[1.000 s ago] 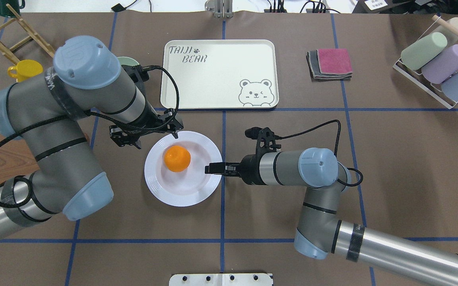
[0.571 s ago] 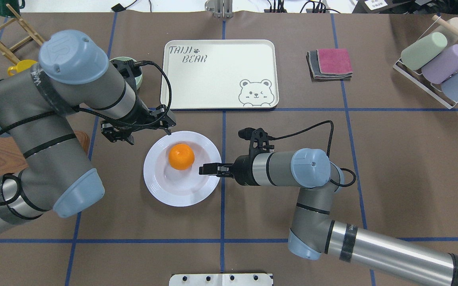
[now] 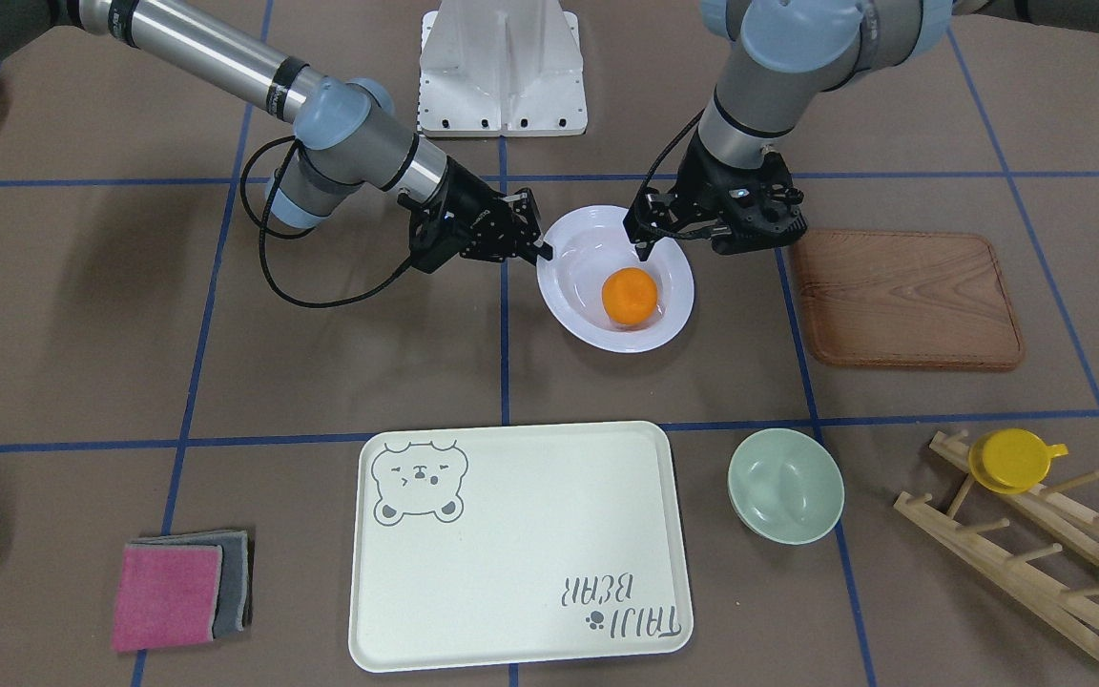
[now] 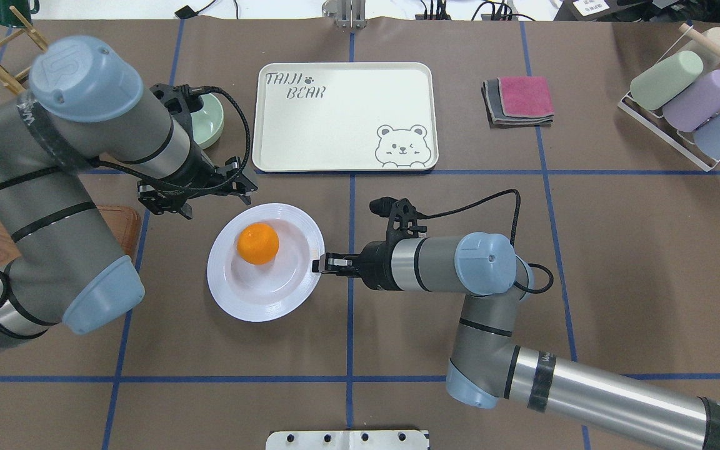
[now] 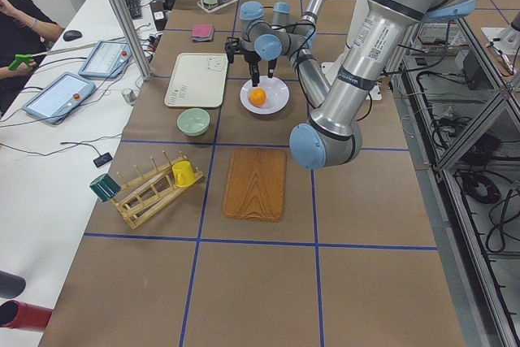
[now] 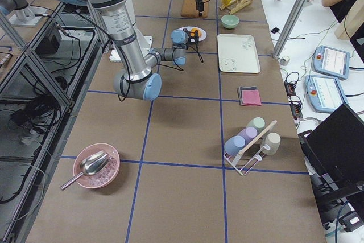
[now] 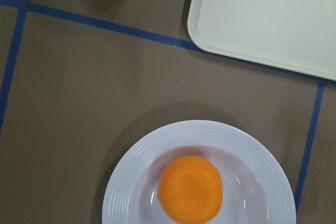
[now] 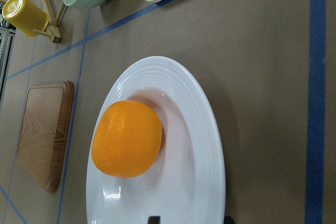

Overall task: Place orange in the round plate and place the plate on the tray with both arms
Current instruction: 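Raise the left gripper away while the right gripper grips the plate rim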

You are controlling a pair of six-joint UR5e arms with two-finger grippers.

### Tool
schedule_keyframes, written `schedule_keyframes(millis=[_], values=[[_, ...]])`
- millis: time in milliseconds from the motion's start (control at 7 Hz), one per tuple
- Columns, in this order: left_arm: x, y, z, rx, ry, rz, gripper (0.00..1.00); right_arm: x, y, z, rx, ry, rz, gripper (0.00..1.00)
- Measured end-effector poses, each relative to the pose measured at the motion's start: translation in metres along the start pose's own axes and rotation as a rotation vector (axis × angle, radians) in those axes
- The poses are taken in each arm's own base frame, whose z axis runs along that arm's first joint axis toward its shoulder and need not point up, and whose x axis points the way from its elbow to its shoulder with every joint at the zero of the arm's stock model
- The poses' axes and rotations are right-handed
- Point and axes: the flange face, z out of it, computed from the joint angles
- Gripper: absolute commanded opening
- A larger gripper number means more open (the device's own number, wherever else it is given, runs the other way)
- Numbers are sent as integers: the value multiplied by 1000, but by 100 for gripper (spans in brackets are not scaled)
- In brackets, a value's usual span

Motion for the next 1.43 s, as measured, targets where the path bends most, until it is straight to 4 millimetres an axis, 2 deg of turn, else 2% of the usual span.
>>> schedule_keyframes(millis=[571,714,857,1429], values=[[-2,-1,-4,5,4,-1,98,-18,-2,-4,24,-63,45,19],[-2,-2,-6,8,7,-1,98,-20,-3,-6,31,-81,55,15],[-2,-2,-8,11,9,-1,97,-21,-4,-9,37,-102,69,4],[-10,-6,-13,20,8,19,97,-15,-2,-5,53,-94,106,0]])
